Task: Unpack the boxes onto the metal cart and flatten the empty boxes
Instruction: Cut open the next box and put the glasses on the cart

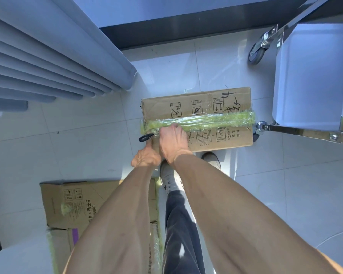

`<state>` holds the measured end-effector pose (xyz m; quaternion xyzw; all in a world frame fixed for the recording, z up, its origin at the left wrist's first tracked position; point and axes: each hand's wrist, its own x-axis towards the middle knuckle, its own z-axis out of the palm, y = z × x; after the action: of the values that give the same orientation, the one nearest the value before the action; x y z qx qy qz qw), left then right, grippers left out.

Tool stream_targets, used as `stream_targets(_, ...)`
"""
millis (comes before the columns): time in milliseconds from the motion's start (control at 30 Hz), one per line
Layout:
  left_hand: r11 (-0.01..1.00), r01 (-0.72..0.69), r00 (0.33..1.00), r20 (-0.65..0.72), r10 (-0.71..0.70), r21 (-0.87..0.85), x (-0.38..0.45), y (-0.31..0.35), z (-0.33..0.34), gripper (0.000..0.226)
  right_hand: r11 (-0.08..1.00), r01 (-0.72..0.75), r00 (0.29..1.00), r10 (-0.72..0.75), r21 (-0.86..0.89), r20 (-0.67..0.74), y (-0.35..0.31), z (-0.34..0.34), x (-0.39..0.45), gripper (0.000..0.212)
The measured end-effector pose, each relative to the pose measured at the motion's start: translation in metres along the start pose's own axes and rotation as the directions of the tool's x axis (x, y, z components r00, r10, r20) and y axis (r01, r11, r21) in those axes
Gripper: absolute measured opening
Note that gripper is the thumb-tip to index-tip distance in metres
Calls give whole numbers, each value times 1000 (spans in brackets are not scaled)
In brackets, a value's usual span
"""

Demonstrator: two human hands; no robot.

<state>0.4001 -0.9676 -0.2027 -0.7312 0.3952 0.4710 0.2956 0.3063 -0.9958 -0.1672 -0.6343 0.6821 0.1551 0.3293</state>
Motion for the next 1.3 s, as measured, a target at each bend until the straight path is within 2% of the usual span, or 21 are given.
stream_targets(67, 1000, 23, 1000, -1, -23, -12, 0, 3, 1, 70, 999, -32, 999, 32, 6, 2, 11, 1, -1, 23)
stream_targets(167, 999, 29, 1000, -11, -29, -24, -2, 9, 7, 90, 962, -265, 964, 266, 59, -7, 65, -7, 2, 20)
stream_targets(233, 994, 53, 997, -50, -58, -94, -5, 16, 13, 94, 926, -337, 937, 347, 170, -31, 101, -16, 4, 20)
stream_targets(367, 952, 73, 986, -125, -114, -296, -13, 37, 32, 97, 950, -291, 954, 297, 110, -40, 108, -13, -9, 27)
stream_targets(467, 967, 68, 980, -167, -112, -247, -13, 35, 33, 101, 956, -259, 961, 270, 140, -61, 82, 3, -13, 27)
stream_targets(600, 983, 28, 980, -189, -63, -184, -12, 23, 22, 86, 974, -84, 996, 91, 213, -24, 52, 8, -13, 28)
stream_targets(733, 975, -43, 975, -222, -7, -219, -6, 5, 21, 77, 962, -74, 997, 61, 263, 54, 45, 9, 2, 22)
stream_targets(867, 944, -81, 976, -220, 9, -320, -2, -7, 23, 69, 937, -33, 995, -2, 348, 101, 42, 15, 6, 30)
stream_targets(933, 956, -65, 976, -217, 2, -285, -3, -9, 24, 69, 925, -45, 996, 11, 377, 93, 37, 18, 4, 33)
stream_targets(1033, 982, 23, 975, -213, -64, -190, -2, -6, 25, 39, 922, -54, 997, 27, 383, 76, 32, 22, 6, 32)
stream_targets(1067, 982, 32, 971, -227, -75, -187, -4, -2, 25, 38, 925, -49, 998, 26, 377, 65, 32, 22, 5, 31)
stream_targets(1167, 979, -34, 971, -238, -15, -202, -10, 5, 24, 57, 928, -44, 998, 26, 370, 53, 28, 21, 2, 24)
stream_targets(1300, 991, 11, 983, -182, -36, -137, -10, 10, 27, 49, 929, -101, 994, 77, 357, 81, 17, 16, 7, 27)
